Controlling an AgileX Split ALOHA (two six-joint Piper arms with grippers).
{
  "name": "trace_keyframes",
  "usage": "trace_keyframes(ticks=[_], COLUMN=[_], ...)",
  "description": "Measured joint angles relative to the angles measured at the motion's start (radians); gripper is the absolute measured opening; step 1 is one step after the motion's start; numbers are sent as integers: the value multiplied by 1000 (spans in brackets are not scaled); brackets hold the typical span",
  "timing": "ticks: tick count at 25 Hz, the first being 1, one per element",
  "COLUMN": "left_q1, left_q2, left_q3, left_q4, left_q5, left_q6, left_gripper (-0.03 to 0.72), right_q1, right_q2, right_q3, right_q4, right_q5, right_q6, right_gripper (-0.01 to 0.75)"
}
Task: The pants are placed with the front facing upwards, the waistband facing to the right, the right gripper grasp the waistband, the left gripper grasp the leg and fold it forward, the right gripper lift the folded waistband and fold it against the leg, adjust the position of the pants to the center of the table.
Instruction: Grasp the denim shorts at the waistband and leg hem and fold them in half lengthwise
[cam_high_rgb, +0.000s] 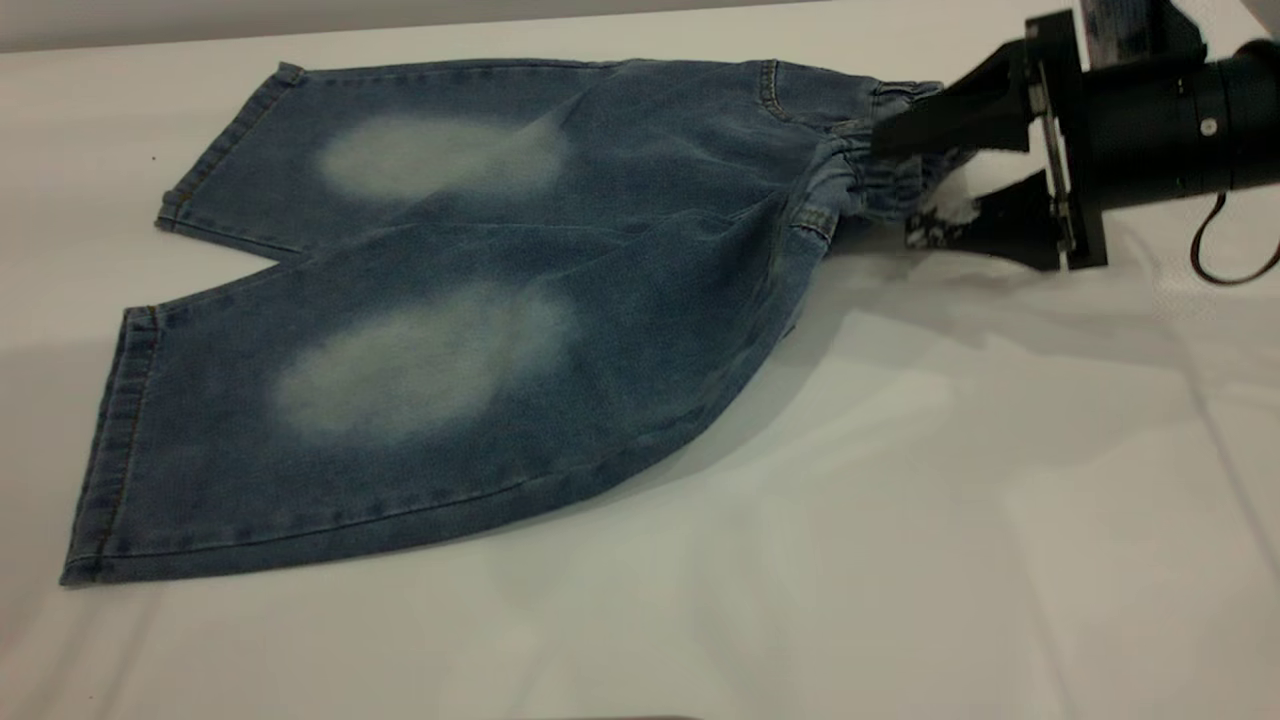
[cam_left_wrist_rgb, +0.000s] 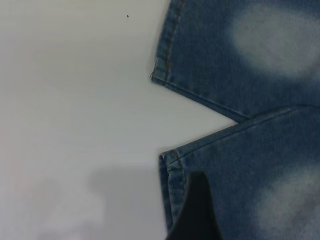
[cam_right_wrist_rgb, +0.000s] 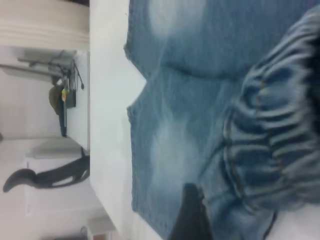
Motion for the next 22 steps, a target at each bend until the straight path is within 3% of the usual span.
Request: trace_keyframes(ticks=[5,10,16,20,22], left_q1=[0,0,0,0,0], left_q2=[0,0,0,0,0], left_q3=[0,0,0,0,0], left_q4=[0,0,0,0,0], left_q5=[0,0,0,0,0], left_q6=[0,0,0,0,0], left_gripper=[547,547,547,547,547], right_q1=[-34,-41,-41,-43,-43], right_q2=[0,1,1,1,1], right_q3=[-14,-14,-15,-15,-15], right_q4=[-14,-78,-30,-34,-66], right_q5=[-19,-166,-7,-16,-97], right_q6=[33,80,-5,-19,22], right_gripper=[511,511,511,511,511])
